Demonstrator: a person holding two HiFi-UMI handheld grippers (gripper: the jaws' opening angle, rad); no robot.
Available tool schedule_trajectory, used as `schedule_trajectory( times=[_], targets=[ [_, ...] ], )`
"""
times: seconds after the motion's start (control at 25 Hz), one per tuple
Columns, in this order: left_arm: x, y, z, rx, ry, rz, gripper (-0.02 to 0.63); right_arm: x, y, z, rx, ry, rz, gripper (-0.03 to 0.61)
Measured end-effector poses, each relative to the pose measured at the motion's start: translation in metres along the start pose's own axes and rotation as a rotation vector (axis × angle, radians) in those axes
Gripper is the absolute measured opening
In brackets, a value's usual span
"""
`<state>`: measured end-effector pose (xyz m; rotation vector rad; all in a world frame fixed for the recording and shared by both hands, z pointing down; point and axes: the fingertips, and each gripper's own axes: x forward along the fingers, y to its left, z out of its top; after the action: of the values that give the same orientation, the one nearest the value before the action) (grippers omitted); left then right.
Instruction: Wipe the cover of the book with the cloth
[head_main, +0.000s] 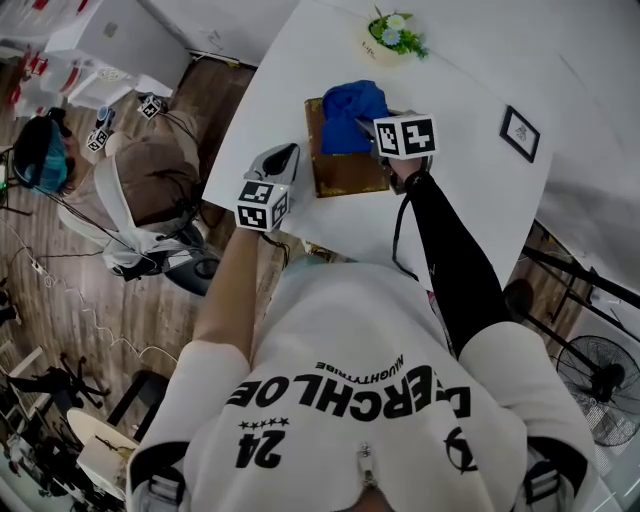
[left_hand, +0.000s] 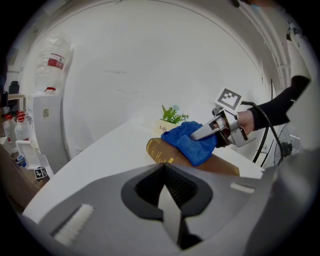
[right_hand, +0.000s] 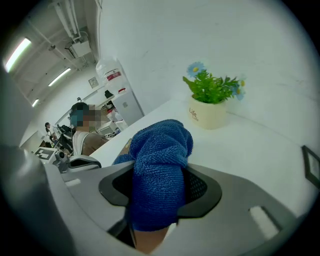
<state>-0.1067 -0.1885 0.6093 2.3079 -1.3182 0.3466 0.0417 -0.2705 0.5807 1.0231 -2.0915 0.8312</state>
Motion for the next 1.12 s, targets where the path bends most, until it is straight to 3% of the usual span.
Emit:
schedule_trajectory(
  times=[0.36,0.48,0.8,1.0,1.12],
  targets=[
    [0.002,-0.002,-0.002,0.034,0.006,0.008,0.057,-0.020,-0.039,-0.011,0.114,-0.020,-0.050,0.209],
    [0.002,-0.002,-0.001,0.043,0.002,0.019,0.055,-0.027,-0.017,0.001,0.125,-0.054,0.029,0.207],
    [0.002,-0.003,-0.001,0.061,-0.005,0.035,0.055,-0.027,0.071,0.019,-0.003,-0.084,0.220,0.207],
    [0.002,-0.002,-0.002,0.056,-0.007,0.038,0.057,-0.001,0.086,-0.027,-0.021,0.048,0.210,0.207],
    [0.002,-0.002,-0.002,0.064,-0.004,0.046,0.055,0.003,0.083,-0.034,-0.008,0.039,0.202,0.207]
  ],
)
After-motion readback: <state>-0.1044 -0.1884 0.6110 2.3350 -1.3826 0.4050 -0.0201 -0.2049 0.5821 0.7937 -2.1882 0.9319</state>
